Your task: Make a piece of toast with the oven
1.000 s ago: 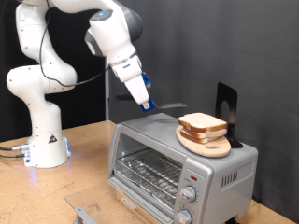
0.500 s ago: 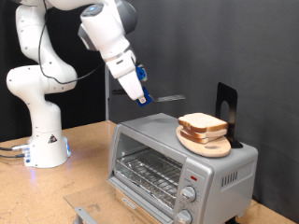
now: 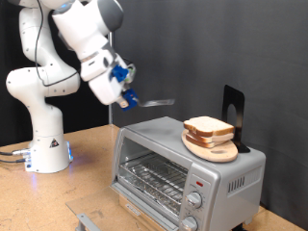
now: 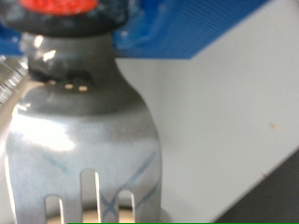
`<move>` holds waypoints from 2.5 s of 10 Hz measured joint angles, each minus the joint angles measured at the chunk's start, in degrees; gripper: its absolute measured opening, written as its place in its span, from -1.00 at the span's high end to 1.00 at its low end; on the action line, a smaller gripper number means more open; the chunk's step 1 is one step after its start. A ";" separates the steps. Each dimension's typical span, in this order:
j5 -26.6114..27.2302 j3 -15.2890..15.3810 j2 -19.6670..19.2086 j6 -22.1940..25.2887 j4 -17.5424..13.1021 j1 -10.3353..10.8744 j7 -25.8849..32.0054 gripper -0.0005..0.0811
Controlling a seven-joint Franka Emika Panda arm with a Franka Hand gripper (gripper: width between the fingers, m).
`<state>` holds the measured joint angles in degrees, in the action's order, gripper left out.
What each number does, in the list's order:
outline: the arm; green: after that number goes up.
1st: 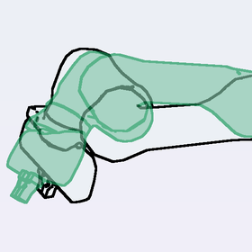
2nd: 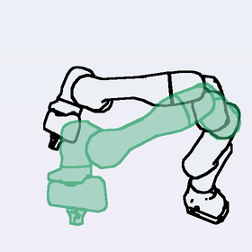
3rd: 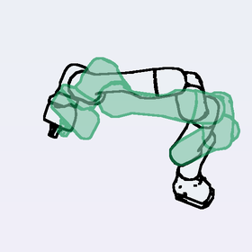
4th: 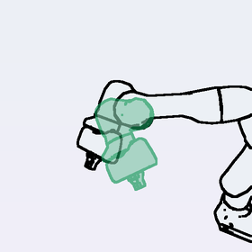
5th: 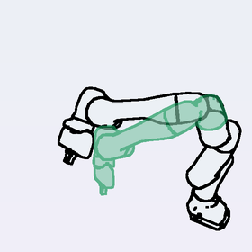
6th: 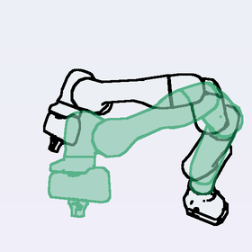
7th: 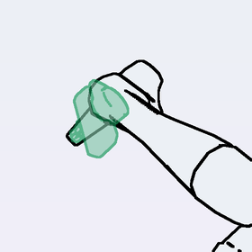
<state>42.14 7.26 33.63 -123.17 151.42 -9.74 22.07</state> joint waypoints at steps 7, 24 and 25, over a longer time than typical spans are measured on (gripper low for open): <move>-1.92 -2.94 -0.18 2.73 0.01 -2.43 0.07 -0.22; -12.48 4.35 -14.50 -0.19 -11.68 -5.02 -10.04 -0.22; -12.48 5.29 -15.53 -1.41 -12.07 -5.00 -10.62 -0.22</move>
<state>29.67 12.55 18.10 -124.58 139.35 -14.74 11.45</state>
